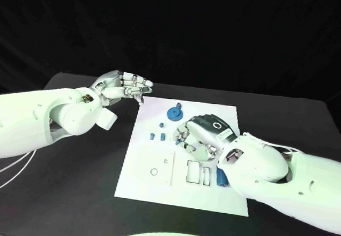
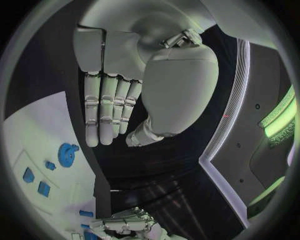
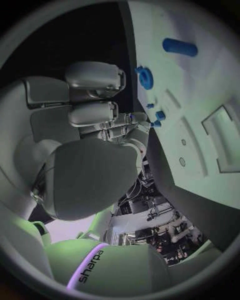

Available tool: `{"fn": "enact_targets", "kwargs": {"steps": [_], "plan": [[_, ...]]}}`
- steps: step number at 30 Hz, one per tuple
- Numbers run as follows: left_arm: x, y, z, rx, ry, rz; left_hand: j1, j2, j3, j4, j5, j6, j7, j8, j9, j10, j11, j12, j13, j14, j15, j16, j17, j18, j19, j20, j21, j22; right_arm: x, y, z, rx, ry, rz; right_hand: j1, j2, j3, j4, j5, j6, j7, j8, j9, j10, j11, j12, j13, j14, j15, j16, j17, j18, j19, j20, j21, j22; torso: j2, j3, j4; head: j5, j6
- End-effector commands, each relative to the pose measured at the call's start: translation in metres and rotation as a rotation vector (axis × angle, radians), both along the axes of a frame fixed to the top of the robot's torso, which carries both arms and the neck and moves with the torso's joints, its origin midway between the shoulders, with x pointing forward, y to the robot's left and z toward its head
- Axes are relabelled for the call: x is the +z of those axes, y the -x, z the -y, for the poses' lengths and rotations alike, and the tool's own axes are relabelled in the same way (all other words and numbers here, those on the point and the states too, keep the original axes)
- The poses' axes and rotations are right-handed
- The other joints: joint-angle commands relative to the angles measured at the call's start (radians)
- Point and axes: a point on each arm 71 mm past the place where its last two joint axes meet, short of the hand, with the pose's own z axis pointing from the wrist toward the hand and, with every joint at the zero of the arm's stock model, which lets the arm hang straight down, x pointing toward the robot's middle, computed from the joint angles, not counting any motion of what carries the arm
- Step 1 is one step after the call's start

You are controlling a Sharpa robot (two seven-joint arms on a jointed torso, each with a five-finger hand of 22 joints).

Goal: Assemble the parts on the task board

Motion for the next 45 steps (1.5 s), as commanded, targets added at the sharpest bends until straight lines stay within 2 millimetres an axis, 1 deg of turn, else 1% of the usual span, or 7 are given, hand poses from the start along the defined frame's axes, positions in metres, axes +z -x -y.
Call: {"fn": "enact_targets", "kwargs": {"steps": [1,3,6,16,22,28,45], "plan": [[0.001,0.001,0.004,-0.02,0.015,-0.003,0.011,-0.002,-0.007,-0.001,0.006,-0.006,0.01,-0.006,-0.001,-0.01,0.0,-0.004,-0.002,0.001,0.004,0.004,0.001,0.014,0.006,0.0,-0.005,-0.002,-0.009,0.006,-0.008,0.042,0.02,-0.005,-0.006,0.009,0.006,-0.001,0.007,0.004,0.0,0.006,0.0,0.027,-0.025,-0.001,0.001,0.045,-0.007,0.003,-0.001,-0.005,0.016,-0.006,-0.003,0.16,0.001,-0.0001,0.0017,0.016,-0.006],[0.001,0.001,0.005,-0.022,0.015,-0.004,0.013,-0.002,-0.007,-0.002,0.006,-0.008,0.011,-0.006,-0.002,-0.011,0.001,-0.004,-0.002,0.001,0.005,0.004,0.001,0.014,0.006,0.001,-0.006,-0.002,-0.013,0.008,-0.011,0.051,0.022,-0.016,-0.006,0.009,0.007,-0.002,0.007,0.003,0.001,0.006,0.0,0.027,-0.025,-0.001,0.001,0.045,-0.007,0.002,-0.003,-0.005,0.015,-0.006,-0.005,0.16,0.002,-0.0003,0.0022,0.02,-0.011],[0.001,0.001,0.005,-0.022,0.015,-0.005,0.013,-0.002,-0.007,-0.002,0.006,-0.008,0.011,-0.006,-0.002,-0.012,0.001,-0.004,-0.002,0.001,0.005,0.004,0.001,0.014,0.006,0.001,-0.006,-0.002,-0.018,0.011,-0.016,0.064,0.026,-0.03,-0.006,0.009,0.007,-0.002,0.007,0.003,0.001,0.006,0.0,0.027,-0.025,-0.001,0.001,0.045,-0.007,0.002,-0.003,-0.005,0.015,-0.006,-0.005,0.16,0.0,0.0003,0.0001,0.034,-0.026],[0.0,0.001,0.007,-0.029,0.017,-0.011,0.013,-0.003,-0.008,-0.001,0.007,-0.01,0.012,-0.006,-0.002,-0.014,0.002,-0.005,-0.003,-0.002,0.006,0.002,0.001,0.013,0.005,0.001,-0.007,-0.002,-0.029,0.012,-0.024,0.076,0.061,-0.061,-0.009,0.009,0.009,-0.004,0.007,0.001,0.002,0.006,0.001,0.025,-0.024,-0.001,0.001,0.044,-0.006,0.002,-0.004,-0.004,0.014,-0.006,-0.008,0.159,0.0,0.0005,-0.0005,0.044,-0.037],[0.0,0.001,0.007,-0.03,0.017,-0.013,0.013,-0.003,-0.008,-0.001,0.007,-0.01,0.012,-0.006,-0.002,-0.014,0.002,-0.005,-0.003,-0.002,0.006,0.002,0.001,0.013,0.005,0.001,-0.007,-0.002,-0.033,0.014,-0.027,0.083,0.077,-0.075,-0.009,0.009,0.009,-0.004,0.007,0.001,0.002,0.006,0.001,0.025,-0.024,-0.001,0.001,0.044,-0.006,0.002,-0.004,-0.004,0.014,-0.006,-0.008,0.159,0.0,0.0009,-0.0014,0.046,-0.042],[0.0,0.001,0.008,-0.033,0.017,-0.014,0.013,-0.003,-0.008,-0.001,0.007,-0.01,0.012,-0.006,-0.002,-0.014,0.002,-0.005,-0.003,-0.002,0.006,0.002,0.001,0.013,0.005,0.001,-0.007,-0.002,-0.037,0.013,-0.028,0.069,0.096,-0.071,-0.01,0.01,0.01,-0.005,0.006,0.001,0.003,0.006,0.002,0.025,-0.024,-0.001,0.001,0.044,-0.006,0.003,-0.003,-0.004,0.014,-0.005,-0.009,0.159,0.0,0.0008,0.0005,0.047,-0.043],[0.0,0.001,0.007,-0.036,0.016,-0.019,0.013,-0.002,-0.009,-0.001,0.007,-0.012,0.013,-0.006,-0.003,-0.016,0.003,-0.005,-0.004,-0.004,0.007,0.001,0.001,0.013,0.004,0.002,-0.009,-0.003,-0.041,0.01,-0.029,0.038,0.113,-0.062,-0.012,0.01,0.011,-0.008,0.006,0.0,0.003,0.006,0.003,0.024,-0.023,-0.001,0.001,0.044,-0.006,0.004,-0.001,-0.005,0.015,-0.005,-0.007,0.16,0.0,0.0,-0.0002,0.049,-0.044]]}}
